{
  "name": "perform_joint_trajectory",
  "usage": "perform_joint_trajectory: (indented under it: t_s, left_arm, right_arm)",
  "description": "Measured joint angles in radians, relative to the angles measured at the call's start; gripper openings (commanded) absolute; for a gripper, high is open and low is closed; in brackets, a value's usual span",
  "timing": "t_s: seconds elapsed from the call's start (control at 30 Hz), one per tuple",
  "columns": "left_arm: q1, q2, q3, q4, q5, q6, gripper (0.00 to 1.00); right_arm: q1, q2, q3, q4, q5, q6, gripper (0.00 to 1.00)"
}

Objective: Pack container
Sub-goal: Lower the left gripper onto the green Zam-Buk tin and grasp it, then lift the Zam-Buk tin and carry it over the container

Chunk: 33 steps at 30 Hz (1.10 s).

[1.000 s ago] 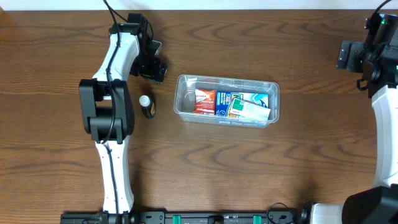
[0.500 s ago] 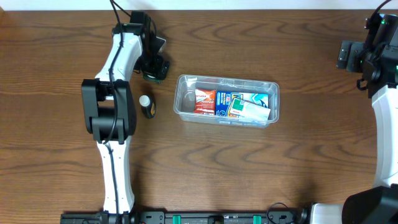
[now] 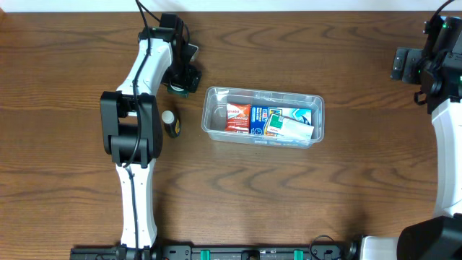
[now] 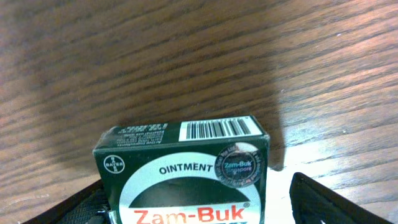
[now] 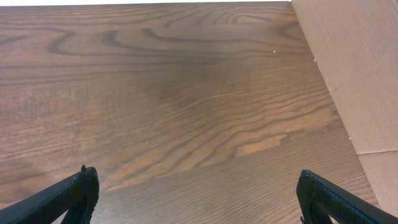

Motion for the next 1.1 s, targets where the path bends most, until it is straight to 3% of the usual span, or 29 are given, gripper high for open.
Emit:
perform_joint_trajectory:
  t_s: [0.1, 0.3, 0.73, 1.1]
  left_arm:
    - [0.0, 0.0, 0.0, -0.007, -0.004, -0.006, 0.77]
    - [0.0, 0.0, 0.0, -0.018, -0.022, -0.021, 0.57]
    - [0.0, 0.0, 0.002, -0.051, -0.028, -0.034, 0.56]
    - [0.0, -0.043, 0.004, -0.14, -0.071, -0.13, 0.56]
  right_arm:
    - [0.0, 0.0, 0.0, 0.0, 0.0, 0.0, 0.99]
    - [0.0, 0.0, 0.0, 0.0, 0.0, 0.0, 0.99]
    - [0.0, 0.0, 0.0, 0.0, 0.0, 0.0, 0.99]
    - [0.0, 0.0, 0.0, 0.0, 0.0, 0.0, 0.99]
